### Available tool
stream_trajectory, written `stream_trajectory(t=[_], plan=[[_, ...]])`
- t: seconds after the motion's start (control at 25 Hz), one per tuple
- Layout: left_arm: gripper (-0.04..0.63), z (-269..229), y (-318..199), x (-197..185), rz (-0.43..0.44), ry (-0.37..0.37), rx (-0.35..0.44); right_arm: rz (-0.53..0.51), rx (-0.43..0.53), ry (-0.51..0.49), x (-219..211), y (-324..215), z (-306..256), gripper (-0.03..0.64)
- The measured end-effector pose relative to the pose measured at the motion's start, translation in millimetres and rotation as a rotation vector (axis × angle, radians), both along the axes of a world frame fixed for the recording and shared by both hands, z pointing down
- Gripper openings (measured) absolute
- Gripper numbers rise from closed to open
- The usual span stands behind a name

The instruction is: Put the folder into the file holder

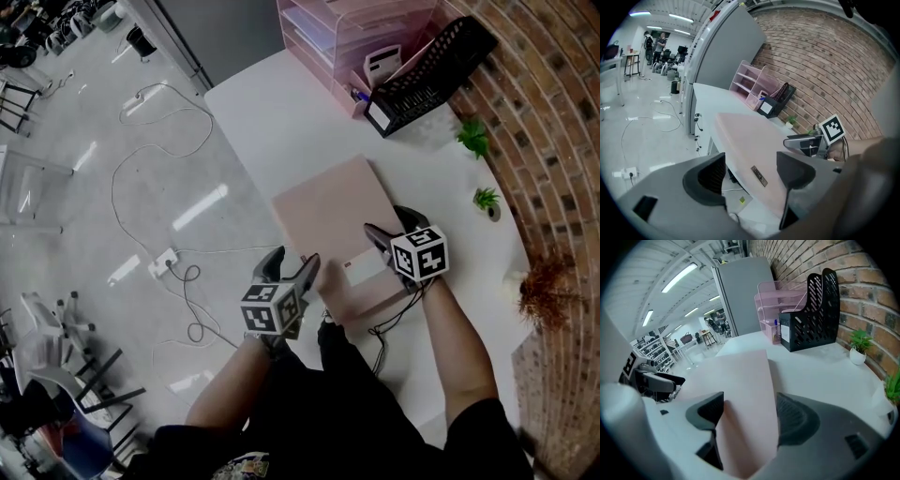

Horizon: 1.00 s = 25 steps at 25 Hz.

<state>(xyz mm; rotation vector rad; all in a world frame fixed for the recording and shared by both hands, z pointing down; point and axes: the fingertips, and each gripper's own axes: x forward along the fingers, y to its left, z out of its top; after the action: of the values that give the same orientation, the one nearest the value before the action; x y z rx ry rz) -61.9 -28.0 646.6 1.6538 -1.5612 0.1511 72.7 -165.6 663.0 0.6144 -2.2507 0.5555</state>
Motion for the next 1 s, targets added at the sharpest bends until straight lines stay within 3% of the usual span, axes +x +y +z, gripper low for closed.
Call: stream_trajectory(t=[0.2,0.44,0.6,0.84,1.0], plan=[[0.327,8.8,3.9,-12.1,-0.026,0.025,-0.020,-0.013,-0.004,-0.013,-16.3,10.2,-0.4,0.355],[0.328,24.0,13.2,-22.6,-0.079,0.105,-0.042,-0.044,-0.013,-0.021,-33.0,22.2,0.1,0.354],[0.328,26.2,12.5,-30.3,-0.078,0.105,-0.043,-0.050,-0.013,-0.017,-40.4,25.6,0.9,0.354],[0.339,33.5,6.7,-35.0,-0.066,0.209,-0.033,-0.053,-0.014,-0.023,-44.6,27.0,1.0,0.353],[0.350,35.5,-0.3,-37.8,-0.038,0.228,-0.030,-0.053,-0.016,-0.025,-45.7,27.9,0.6,0.353]])
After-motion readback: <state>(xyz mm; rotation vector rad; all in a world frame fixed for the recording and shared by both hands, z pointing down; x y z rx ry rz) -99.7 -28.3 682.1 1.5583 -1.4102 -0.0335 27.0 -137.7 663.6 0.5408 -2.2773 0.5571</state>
